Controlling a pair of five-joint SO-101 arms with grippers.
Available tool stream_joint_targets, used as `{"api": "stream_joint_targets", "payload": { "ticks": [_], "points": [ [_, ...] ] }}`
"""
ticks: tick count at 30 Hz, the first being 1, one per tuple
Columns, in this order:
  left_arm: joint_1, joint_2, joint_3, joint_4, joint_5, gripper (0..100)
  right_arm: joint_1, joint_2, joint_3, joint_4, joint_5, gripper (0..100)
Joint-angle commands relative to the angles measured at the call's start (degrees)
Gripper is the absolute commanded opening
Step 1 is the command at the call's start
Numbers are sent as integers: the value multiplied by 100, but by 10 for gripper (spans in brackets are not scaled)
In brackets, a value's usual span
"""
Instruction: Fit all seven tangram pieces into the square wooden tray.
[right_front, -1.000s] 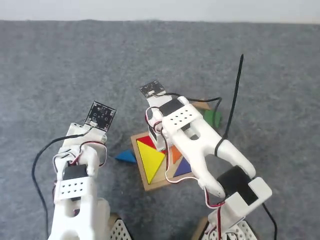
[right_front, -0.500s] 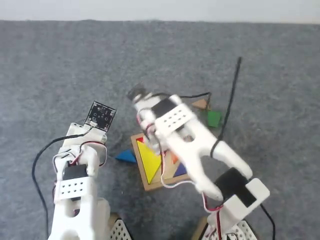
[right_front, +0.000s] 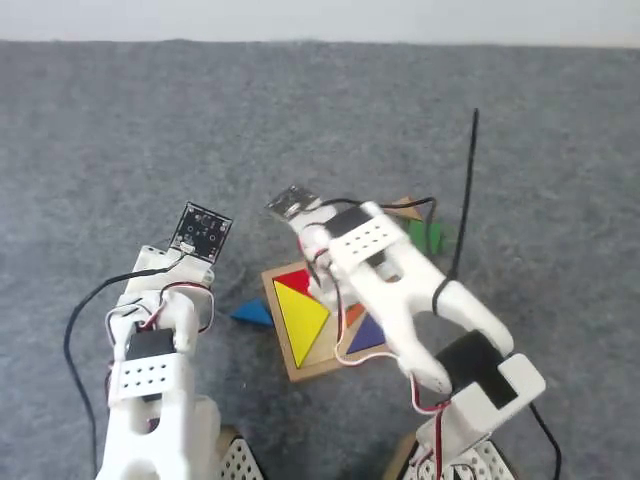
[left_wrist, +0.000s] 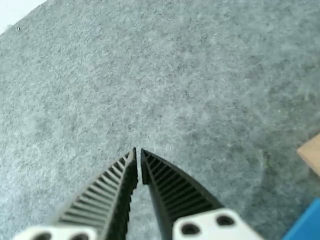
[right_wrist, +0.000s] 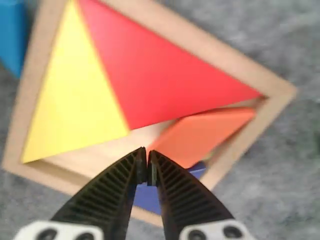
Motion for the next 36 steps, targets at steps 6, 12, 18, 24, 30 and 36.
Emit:
{"api": "stream_joint_targets", "payload": {
  "ticks": [6, 12, 18, 24, 30, 36],
  "points": [
    [9, -149, -48, -123, -62, 12, 444, -119, -97, -347, 642, 7],
    [9, -149, -48, -123, -62, 12, -382, -303, -273, 365, 615, 7],
    [9, -149, -48, -123, -62, 12, -936, -497, 158, 75, 589, 7],
    [0, -149, -48, -132, -62, 12, -101, -22, 352, -435, 484, 7],
    [0, -149, -48, -132, -62, 12, 646, 101, -132, -541, 738, 7],
    [9, -149, -48, -132, -62, 12, 497, 84, -607, 57, 923, 7]
  ]
}}
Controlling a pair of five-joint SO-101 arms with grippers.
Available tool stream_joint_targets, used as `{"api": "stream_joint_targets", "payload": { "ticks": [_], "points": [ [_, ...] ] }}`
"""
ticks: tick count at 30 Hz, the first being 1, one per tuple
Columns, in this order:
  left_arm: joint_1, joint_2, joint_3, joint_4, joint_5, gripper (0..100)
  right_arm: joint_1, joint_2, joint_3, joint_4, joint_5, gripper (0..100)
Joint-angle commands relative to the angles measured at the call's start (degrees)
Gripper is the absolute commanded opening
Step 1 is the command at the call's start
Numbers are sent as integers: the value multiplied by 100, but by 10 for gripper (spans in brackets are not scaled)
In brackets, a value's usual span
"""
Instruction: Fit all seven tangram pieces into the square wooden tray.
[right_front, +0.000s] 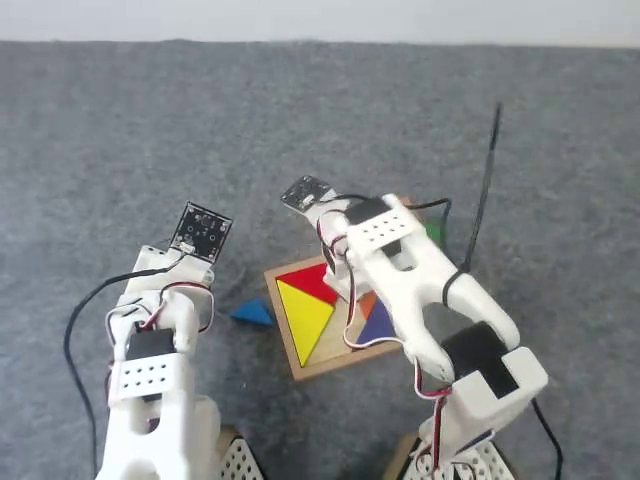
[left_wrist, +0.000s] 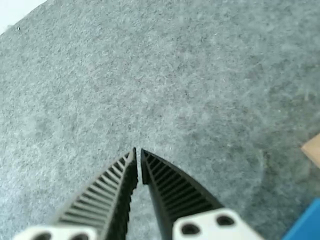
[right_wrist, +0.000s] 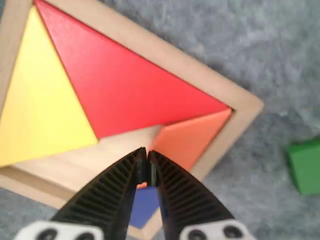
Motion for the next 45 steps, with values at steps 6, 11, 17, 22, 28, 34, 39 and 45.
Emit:
{"api": "stream_joint_targets", "payload": {
  "ticks": [6, 11, 17, 22, 28, 34, 39, 45],
  "points": [
    [9, -149, -48, -132, -62, 12, 66, -224, -1459, 1218, 132, 7],
    [0, -149, -66, -132, -53, 12, 549, -1358, -1688, 1763, 114, 7],
    [26, -114, -119, -123, -26, 12, 989, -3204, 9, 1349, 88, 7],
    [88, -97, -303, 97, 167, 12, 1297, -3723, 1644, 22, -246, 9],
    [686, 554, -1288, 1415, -53, 12, 1631, -3327, 2426, -1182, -466, 8],
    [976, 2312, -2123, 2145, -985, 13, 1648, -2967, 2523, -1525, -510, 8],
    [967, 3253, -2431, 2409, -1160, 48, 1657, -2967, 2523, -1534, -510, 8],
    [985, 3121, -2431, 2673, -2681, 216, 1631, -2932, 2532, -1534, -510, 8]
  ]
}}
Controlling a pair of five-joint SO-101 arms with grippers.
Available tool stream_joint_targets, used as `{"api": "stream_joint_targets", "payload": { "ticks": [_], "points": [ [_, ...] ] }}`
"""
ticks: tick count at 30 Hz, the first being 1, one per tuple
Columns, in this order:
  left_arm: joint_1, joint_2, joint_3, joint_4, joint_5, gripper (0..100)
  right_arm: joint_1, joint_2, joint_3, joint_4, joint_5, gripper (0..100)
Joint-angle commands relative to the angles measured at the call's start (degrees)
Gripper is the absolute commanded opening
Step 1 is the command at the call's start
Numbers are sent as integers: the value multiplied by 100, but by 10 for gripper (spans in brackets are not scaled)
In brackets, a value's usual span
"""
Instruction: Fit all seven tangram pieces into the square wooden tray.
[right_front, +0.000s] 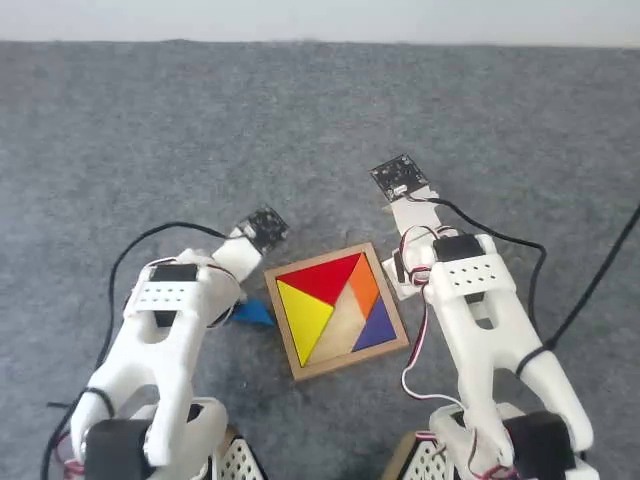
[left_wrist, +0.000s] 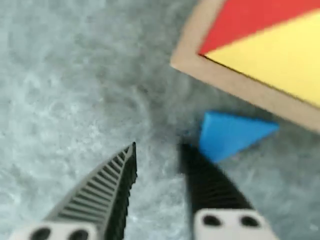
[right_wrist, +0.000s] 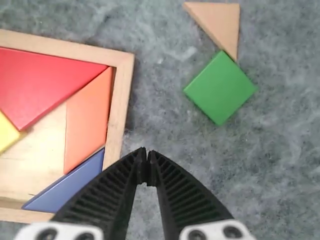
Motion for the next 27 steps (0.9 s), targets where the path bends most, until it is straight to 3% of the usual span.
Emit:
{"api": "stream_joint_targets", "payload": {
  "ticks": [1, 6, 10, 15, 20, 23, 27],
  "points": [
    [44, -176, -233, 211, -1301, 216, 57, -22, -26, -101, -53, 8],
    [404, -211, -242, 229, -2453, 217, 57, -22, -26, -101, -53, 8],
    [686, -211, -479, 448, -2804, 220, 84, -31, -26, -101, -44, 8],
    [730, -255, -1411, 2013, -3490, 218, 92, -40, -35, -101, -44, 9],
    [818, -202, -2009, 3385, -4651, 217, 92, -66, -35, -66, 70, 8],
    [1108, -202, -1675, 3332, -4897, 217, 92, -66, -35, -57, 88, 8],
    [1486, -193, -1095, 2620, -4818, 218, 92, -66, -44, -57, 97, 8]
  ]
}}
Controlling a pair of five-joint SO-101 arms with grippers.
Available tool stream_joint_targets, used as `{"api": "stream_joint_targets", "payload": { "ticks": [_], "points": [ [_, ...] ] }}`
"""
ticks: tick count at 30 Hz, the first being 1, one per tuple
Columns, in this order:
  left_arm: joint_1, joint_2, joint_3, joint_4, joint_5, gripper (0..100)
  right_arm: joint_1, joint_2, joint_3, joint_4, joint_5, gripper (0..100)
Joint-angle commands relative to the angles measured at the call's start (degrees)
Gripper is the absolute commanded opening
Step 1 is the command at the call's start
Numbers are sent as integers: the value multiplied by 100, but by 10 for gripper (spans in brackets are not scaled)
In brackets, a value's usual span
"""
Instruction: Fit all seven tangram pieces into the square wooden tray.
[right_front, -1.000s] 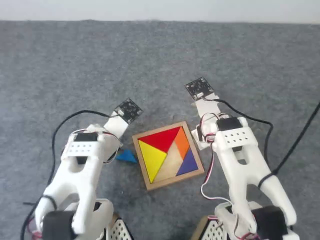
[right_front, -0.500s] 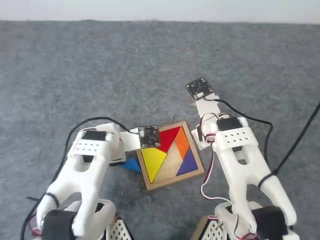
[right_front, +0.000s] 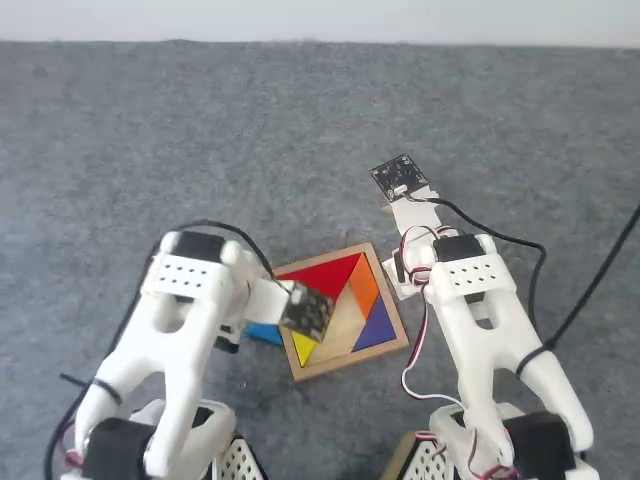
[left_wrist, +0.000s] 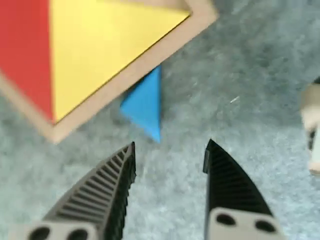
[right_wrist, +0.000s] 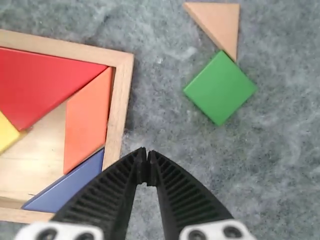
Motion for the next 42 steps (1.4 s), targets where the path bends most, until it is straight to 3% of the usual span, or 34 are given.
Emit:
{"api": "stream_joint_targets", "payload": {
  "ticks": [1, 4, 11, 16, 22, 31, 37, 42],
  "points": [
    [369, -132, 435, -782, 114, 219, 92, -66, -44, -57, 88, 8],
    [457, -132, 602, -1248, 466, 220, 92, -66, -44, -57, 88, 7],
    [466, -105, 620, -1319, 677, 221, 92, -66, -44, -57, 88, 7],
    [466, 888, 418, -1626, 826, 220, 92, -66, -44, -57, 88, 7],
    [475, 2154, -866, -932, 1222, 217, 92, -66, -44, -57, 88, 7],
    [527, 2198, -910, -809, 1248, 202, 92, -66, -44, -57, 97, 7],
    [1099, 2251, -813, -1152, 2382, 199, 101, -66, -44, -48, 97, 7],
    [1011, 2251, -769, -1152, 2532, 199, 101, -66, -35, -48, 97, 7]
  ]
}}
